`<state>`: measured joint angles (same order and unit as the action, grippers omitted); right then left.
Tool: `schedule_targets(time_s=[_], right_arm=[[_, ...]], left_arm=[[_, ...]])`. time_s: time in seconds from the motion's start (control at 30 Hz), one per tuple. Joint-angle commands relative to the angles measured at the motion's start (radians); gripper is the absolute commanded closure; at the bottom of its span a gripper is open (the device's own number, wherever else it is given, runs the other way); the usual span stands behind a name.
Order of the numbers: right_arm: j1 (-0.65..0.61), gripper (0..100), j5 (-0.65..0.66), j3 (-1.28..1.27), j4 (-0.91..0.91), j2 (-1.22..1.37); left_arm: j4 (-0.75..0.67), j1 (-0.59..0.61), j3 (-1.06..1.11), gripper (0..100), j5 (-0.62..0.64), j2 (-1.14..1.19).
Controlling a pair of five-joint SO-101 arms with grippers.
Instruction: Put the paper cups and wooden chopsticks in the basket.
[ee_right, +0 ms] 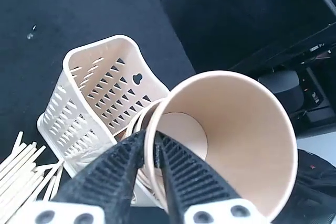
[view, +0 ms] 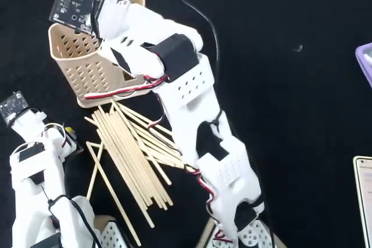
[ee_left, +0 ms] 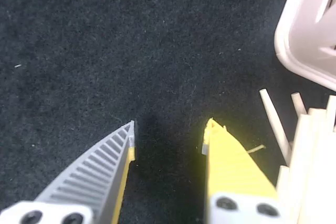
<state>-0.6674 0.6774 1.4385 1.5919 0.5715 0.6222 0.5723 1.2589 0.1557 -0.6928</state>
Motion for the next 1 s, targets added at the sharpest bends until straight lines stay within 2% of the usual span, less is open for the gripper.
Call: schedule_targets(time_s=[0.0,0.1,0.3,0.43,0.77,0.97], right_arm=[[0.006,88.7,-0.051,-0.016,0.003,-0.004],[0.021,82.5,-0.163,0.018,-0.017,-0.005],[0.052,91.3,-0.256,0.108,-0.143,0.002],[0.061,95.0,-0.315,0.107,-0.153,0.004],[0.061,95.2,-0.328,-0.139,-0.140,0.004],[0.063,95.2,-0.328,-0.317,-0.206,0.004]], left_arm=[[-0.014,-0.002,-0.002,78,-0.002,-0.021],[-0.014,-0.002,-0.002,78,-0.002,-0.021],[-0.014,-0.002,-0.002,78,-0.002,-0.021],[-0.014,-0.002,-0.002,78,-0.002,-0.021],[-0.014,-0.002,-0.002,78,-0.002,-0.020],[-0.014,-0.002,-0.002,78,-0.002,-0.021]])
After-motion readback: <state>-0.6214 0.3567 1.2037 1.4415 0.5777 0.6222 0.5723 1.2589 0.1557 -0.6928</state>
